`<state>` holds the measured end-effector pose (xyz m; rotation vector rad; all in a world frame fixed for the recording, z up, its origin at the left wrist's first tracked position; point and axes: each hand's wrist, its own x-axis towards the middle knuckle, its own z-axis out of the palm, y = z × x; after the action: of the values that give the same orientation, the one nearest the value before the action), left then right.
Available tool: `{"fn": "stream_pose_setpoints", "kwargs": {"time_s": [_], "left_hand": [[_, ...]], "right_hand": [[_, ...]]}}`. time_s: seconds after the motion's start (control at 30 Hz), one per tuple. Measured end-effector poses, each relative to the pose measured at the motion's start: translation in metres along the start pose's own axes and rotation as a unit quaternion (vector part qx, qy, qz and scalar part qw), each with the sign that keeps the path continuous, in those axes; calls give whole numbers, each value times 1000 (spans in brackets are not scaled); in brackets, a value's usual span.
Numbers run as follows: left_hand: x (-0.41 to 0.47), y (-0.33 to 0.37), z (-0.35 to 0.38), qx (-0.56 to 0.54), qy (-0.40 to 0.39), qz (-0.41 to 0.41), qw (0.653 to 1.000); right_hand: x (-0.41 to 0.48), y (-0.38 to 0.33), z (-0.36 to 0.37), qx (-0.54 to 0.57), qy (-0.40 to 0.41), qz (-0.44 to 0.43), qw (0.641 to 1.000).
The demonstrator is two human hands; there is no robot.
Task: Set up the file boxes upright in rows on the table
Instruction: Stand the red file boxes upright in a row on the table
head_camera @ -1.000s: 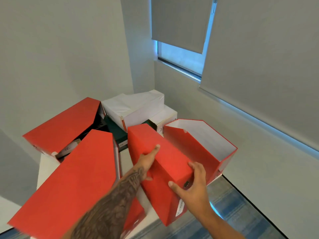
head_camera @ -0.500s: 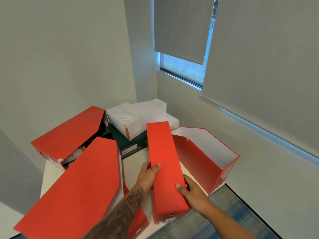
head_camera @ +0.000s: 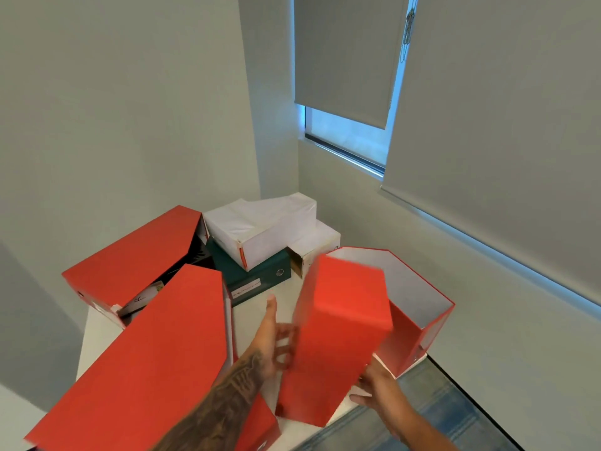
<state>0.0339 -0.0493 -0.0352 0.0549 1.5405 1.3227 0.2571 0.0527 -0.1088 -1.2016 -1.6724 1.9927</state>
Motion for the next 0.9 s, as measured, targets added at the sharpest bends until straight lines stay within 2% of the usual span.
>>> {"fn": "stream_pose_setpoints", "kwargs": {"time_s": [0.07,0.2,0.4,0.6,0.77,0.9], "left_hand": [[-2,-3,2,27,-16,-10,999],[1,3,7,114,-40,-15,993],[-5,50,11,107,-38,2,994],[18,87,3,134,-59,-34,989],[-18,94,5,196,-115,-53,972],[-41,101,8,210,-108,-50,970]], "right_hand": [[-1,-4,2,55,-9,36,998],[0,-18,4,87,-16,38,995],[4,-60,11,89,12,-42,995],[2,-96,23,58,-28,-91,994],[-8,-93,23,109,-49,-91,989],[-10,-109,23,117,-57,-127,983]]}}
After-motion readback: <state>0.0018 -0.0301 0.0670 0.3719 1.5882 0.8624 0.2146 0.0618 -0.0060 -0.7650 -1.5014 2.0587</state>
